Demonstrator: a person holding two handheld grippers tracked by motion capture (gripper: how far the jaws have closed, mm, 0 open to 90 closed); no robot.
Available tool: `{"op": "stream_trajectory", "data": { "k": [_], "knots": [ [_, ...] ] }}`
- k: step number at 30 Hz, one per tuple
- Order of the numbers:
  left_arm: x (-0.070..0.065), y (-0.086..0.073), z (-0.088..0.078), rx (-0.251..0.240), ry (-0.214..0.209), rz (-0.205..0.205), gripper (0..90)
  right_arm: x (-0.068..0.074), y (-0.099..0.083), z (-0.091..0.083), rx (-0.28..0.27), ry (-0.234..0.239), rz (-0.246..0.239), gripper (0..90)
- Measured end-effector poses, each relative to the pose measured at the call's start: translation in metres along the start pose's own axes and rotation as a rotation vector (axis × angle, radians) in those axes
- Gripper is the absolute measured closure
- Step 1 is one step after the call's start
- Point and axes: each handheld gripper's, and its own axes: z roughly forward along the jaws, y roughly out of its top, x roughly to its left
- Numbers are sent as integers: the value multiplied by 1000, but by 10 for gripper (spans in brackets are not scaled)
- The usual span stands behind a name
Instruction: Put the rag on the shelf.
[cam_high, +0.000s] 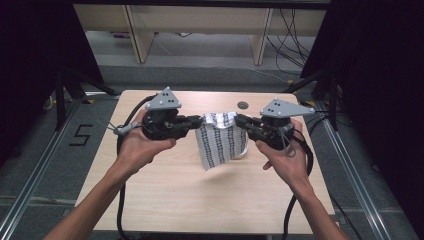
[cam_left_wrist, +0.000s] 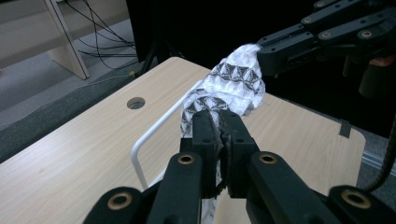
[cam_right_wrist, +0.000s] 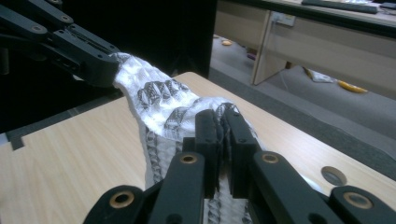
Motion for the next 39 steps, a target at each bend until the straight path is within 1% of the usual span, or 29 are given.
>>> {"op": "stream_trajectory", "data": {
  "k": [4,5,6,8,9,10,11,12,13,14,15,16,17,18,20,21,23,25,28,29,30,31,32,33,34,36,37,38,39],
  "knots": [
    [2,8,9,1,4,-3,852,-11,3,0,1,-26,5,863],
    [2,10,11,-1,6,-4,852,-11,4,0,7,-26,30,863],
    [3,11,12,0,5,-5,852,-14,5,1,4,-36,10,863],
    [4,13,15,-2,9,-8,852,-16,6,1,10,-38,11,863],
    [6,15,18,-4,13,-13,852,-19,7,3,11,-40,40,863],
    [7,16,20,-6,16,-17,851,-23,8,4,10,-43,22,863],
    [9,18,21,-5,20,-20,851,-24,9,5,10,-38,35,863],
    [9,18,21,-5,20,-20,851,-24,9,5,10,-38,35,863],
    [13,19,25,-7,27,-28,851,-29,10,8,11,-40,41,863],
    [13,19,25,-7,27,-28,851,-31,10,9,17,-48,36,863],
    [17,21,30,-8,36,-38,851,-33,11,10,17,-44,61,863],
    [20,22,32,-5,41,-43,851,-34,11,12,12,-52,55,863],
    [22,24,35,-9,44,-51,851,-36,12,14,9,-55,61,863],
    [25,25,37,-18,45,-57,851,-38,13,15,16,-52,57,862],
    [27,27,39,-17,50,-63,852,-40,14,17,21,-52,67,862],
    [33,31,44,-23,55,-76,851,-44,17,22,27,-54,88,862],
    [38,35,47,-25,67,-88,851,-48,19,26,22,-52,94,862],
    [43,39,53,-30,81,-94,851,-52,23,31,30,-64,113,862],
    [50,44,63,-37,95,-113,850,-61,27,39,27,-81,113,862],
    [52,44,66,-39,96,-119,850,-64,28,42,34,-87,132,862],
    [54,45,70,-44,100,-124,850,-68,28,44,31,-94,111,861],
    [56,45,73,-43,107,-131,850,-71,29,47,38,-87,118,861],
    [58,46,75,-26,112,-125,850,-72,29,50,48,-90,137,860],
    [61,46,81,-32,118,-144,849,-75,29,52,48,-92,137,859],
    [63,45,85,-38,118,-155,849,-79,29,56,51,-95,142,858],
    [69,44,92,-33,128,-175,848,-84,28,64,59,-88,173,858],
    [72,44,94,-37,131,-185,848,-88,28,68,63,-93,161,858],
    [76,43,97,-39,129,-211,847,-89,27,70,68,-102,179,858],
    [80,41,101,-40,131,-220,847,-92,26,75,74,-99,195,858]
  ]
}}
